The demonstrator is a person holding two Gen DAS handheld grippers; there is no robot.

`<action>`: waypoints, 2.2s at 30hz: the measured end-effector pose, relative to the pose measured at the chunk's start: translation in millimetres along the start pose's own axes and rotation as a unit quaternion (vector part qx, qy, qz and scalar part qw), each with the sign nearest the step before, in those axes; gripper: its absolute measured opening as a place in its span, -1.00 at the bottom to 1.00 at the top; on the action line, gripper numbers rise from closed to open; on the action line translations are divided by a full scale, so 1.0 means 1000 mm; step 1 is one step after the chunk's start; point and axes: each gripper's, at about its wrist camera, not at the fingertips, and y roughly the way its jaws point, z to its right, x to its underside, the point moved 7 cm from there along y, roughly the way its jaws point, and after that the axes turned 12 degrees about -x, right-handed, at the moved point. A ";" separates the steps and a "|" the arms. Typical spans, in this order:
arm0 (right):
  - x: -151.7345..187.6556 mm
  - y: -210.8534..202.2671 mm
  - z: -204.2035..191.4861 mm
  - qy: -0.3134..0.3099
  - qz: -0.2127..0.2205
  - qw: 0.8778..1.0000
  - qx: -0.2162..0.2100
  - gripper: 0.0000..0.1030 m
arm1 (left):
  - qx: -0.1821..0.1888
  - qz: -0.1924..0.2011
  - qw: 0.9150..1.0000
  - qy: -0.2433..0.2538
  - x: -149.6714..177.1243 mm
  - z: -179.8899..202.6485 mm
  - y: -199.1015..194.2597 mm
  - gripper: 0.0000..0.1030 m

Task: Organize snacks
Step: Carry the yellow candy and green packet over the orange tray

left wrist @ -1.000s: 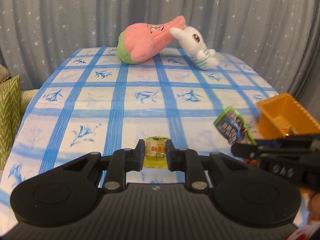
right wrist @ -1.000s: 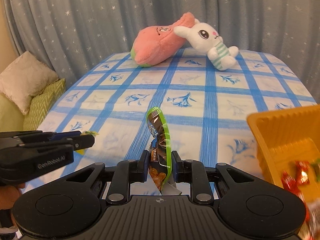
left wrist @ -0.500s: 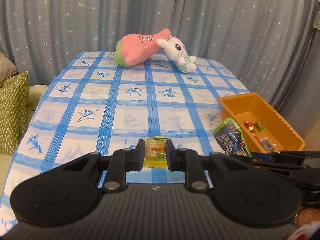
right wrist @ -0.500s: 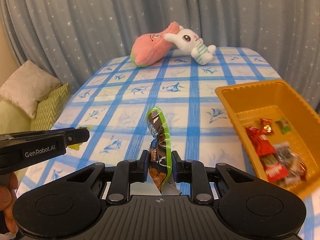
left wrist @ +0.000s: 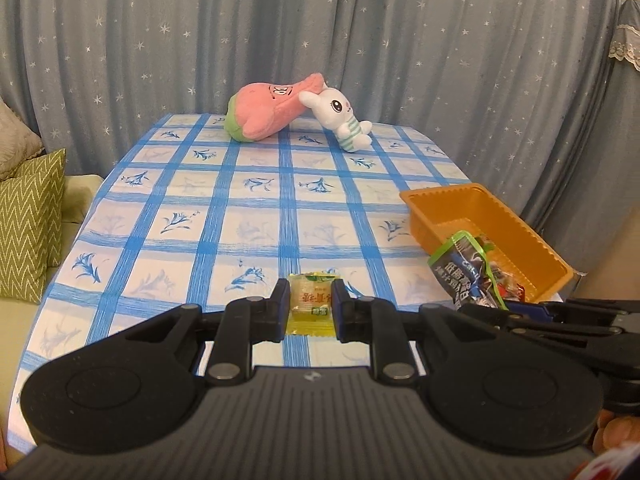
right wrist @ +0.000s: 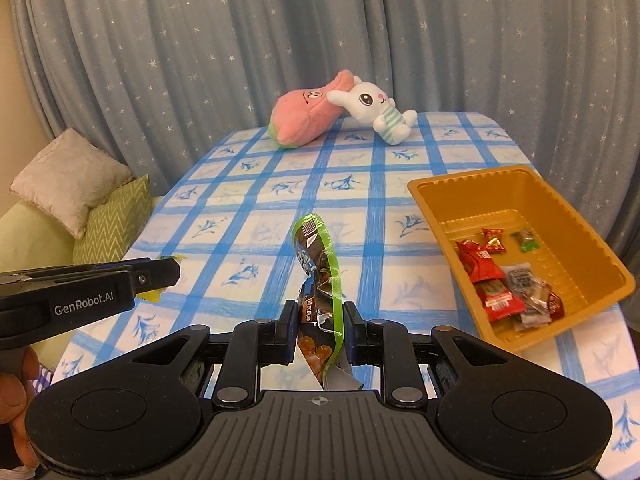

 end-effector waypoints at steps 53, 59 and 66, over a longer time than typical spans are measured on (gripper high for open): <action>-0.001 -0.083 0.097 0.068 0.051 0.993 0.081 -0.55 | 0.083 0.000 0.994 0.076 -0.007 0.135 0.002 -0.63; -0.002 -0.090 0.115 0.078 0.053 0.991 0.095 -0.55 | 0.096 -0.001 0.992 0.086 -0.009 0.155 0.008 -0.63; -0.002 -0.094 0.133 0.083 0.054 0.989 0.113 -0.55 | 0.107 -0.001 0.989 0.097 -0.013 0.176 0.017 -0.63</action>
